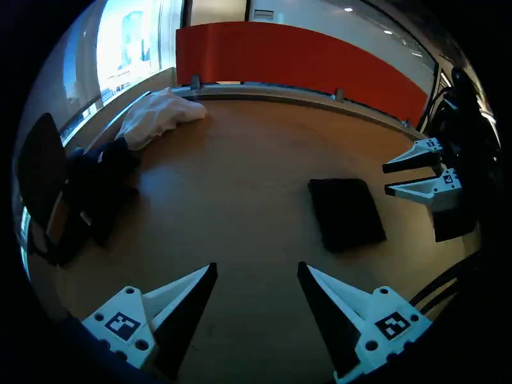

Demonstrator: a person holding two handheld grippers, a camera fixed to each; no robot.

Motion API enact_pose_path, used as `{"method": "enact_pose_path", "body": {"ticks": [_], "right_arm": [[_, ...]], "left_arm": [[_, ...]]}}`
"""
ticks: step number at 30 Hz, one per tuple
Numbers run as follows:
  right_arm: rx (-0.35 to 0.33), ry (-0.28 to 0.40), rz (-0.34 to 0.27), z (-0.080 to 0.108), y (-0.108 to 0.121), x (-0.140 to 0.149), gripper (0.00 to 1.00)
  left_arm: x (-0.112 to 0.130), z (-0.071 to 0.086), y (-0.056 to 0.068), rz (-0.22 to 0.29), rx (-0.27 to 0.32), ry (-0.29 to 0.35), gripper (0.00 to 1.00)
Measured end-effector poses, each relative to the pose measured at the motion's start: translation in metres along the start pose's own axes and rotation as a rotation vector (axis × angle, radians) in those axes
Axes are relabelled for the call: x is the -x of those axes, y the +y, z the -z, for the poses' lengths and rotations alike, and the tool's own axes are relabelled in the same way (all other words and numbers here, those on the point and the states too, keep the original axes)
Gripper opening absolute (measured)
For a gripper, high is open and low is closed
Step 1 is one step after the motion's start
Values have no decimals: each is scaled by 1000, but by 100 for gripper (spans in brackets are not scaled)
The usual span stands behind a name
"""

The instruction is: Fold towel

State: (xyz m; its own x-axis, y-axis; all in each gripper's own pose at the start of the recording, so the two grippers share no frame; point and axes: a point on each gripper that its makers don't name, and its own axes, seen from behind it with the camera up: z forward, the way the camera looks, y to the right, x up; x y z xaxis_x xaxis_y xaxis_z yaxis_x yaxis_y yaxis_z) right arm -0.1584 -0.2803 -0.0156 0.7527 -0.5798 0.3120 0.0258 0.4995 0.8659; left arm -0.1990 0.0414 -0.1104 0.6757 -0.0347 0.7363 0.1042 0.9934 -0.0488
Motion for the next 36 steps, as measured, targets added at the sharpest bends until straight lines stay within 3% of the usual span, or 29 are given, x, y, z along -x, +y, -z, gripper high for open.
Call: {"method": "enact_pose_path", "body": {"ticks": [17, 36], "right_arm": [[22, -34, -22, 5, 5, 29, 65], [22, -172, -112, 2, -11, 121, 65]], "left_arm": [[3, 2, -4, -4, -8, -4, 93], [8, 2, -6, -3, -10, -12, 93]]}}
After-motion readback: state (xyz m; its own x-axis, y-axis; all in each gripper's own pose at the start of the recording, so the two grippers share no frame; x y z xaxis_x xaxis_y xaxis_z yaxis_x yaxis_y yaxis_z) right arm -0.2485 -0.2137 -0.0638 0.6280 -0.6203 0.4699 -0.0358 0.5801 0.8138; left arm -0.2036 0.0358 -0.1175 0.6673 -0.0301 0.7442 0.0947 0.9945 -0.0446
